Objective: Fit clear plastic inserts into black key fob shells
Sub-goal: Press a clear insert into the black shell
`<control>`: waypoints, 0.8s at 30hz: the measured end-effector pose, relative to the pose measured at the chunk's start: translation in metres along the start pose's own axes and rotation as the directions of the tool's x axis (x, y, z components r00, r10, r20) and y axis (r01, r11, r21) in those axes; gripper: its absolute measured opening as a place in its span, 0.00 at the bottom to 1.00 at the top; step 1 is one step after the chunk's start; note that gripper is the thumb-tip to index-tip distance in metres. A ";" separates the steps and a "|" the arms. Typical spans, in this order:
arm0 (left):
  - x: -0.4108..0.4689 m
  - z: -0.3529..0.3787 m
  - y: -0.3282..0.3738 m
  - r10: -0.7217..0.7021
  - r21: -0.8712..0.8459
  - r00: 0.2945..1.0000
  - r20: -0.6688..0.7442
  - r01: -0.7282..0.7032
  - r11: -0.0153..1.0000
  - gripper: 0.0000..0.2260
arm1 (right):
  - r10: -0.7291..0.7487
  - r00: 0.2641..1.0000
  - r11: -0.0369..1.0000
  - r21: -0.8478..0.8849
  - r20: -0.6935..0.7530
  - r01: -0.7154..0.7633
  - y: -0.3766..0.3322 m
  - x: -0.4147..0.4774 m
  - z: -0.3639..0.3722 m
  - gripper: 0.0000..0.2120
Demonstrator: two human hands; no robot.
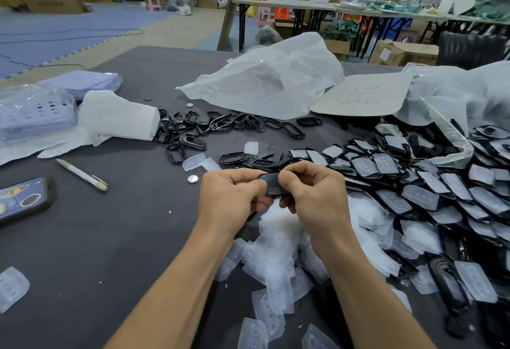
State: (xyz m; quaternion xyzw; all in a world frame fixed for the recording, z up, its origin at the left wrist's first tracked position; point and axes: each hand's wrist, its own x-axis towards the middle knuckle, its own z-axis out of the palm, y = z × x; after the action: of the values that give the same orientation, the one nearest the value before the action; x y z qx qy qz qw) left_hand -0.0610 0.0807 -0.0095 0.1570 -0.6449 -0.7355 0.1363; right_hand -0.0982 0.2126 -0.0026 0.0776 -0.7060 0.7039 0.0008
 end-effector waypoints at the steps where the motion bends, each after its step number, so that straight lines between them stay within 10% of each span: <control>1: 0.000 0.000 0.000 0.005 0.010 1.000 0.007 -0.005 1.000 0.12 | 0.003 1.000 1.000 0.004 -0.002 -0.003 0.001 0.001 -0.001 0.11; 11: 0.003 0.001 -0.005 0.128 0.209 0.992 -0.022 -0.120 0.971 0.12 | -0.041 0.998 0.998 -0.049 0.041 0.043 0.003 0.001 -0.001 0.11; 24: 0.003 -0.005 0.006 -0.139 -0.109 0.977 0.162 0.158 0.981 0.15 | 0.106 0.994 0.991 0.073 0.033 -0.108 0.004 0.010 -0.013 0.03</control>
State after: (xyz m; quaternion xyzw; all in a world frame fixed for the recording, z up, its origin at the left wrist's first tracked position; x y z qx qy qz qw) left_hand -0.0620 0.0735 -0.0041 0.1390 -0.5940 -0.7913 0.0398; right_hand -0.1100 0.2247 -0.0053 0.0499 -0.6822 0.7277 -0.0500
